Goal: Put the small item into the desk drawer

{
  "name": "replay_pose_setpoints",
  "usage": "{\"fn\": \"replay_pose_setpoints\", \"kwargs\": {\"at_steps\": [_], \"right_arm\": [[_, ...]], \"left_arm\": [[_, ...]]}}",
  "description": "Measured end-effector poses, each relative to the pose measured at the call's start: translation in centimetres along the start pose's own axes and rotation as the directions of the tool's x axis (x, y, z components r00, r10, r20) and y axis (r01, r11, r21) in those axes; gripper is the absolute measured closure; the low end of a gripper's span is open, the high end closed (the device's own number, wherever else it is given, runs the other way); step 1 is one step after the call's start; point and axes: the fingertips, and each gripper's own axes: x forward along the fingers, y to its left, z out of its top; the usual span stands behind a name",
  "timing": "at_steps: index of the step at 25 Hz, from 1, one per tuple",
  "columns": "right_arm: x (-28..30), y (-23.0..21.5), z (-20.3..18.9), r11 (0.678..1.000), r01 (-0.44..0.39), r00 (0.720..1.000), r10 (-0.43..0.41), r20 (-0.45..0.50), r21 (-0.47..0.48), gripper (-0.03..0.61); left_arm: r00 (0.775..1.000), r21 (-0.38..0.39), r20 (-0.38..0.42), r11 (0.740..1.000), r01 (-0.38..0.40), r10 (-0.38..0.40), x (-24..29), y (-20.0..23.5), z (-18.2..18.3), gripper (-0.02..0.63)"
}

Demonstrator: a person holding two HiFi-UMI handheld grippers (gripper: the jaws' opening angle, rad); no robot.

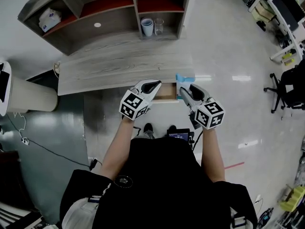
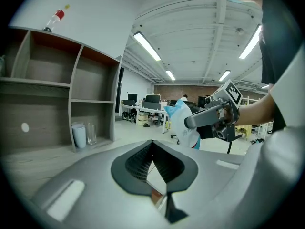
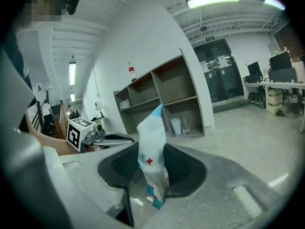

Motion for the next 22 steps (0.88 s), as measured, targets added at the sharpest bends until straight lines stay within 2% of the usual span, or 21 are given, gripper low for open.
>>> {"fn": "replay_pose_setpoints", "kwargs": {"at_steps": [15,22], "right_arm": [[0.4,-0.7,0.0,0.999,-0.034,0.999,0.034,-0.014,-0.002,0.426],[1.3,-1.4,-0.4,0.997,-0.059,0.996,0.055,-0.072,-0.059,0.426]], "left_arm": [[0.999,-0.004,-0.023,1.0,-0.025,0.025,0.4,0.3,-0.2,0.612],[0.999,-0.022,-0.022,0.999,-0.032,0.031,0.8,0.4,-0.6,0.612]]}}
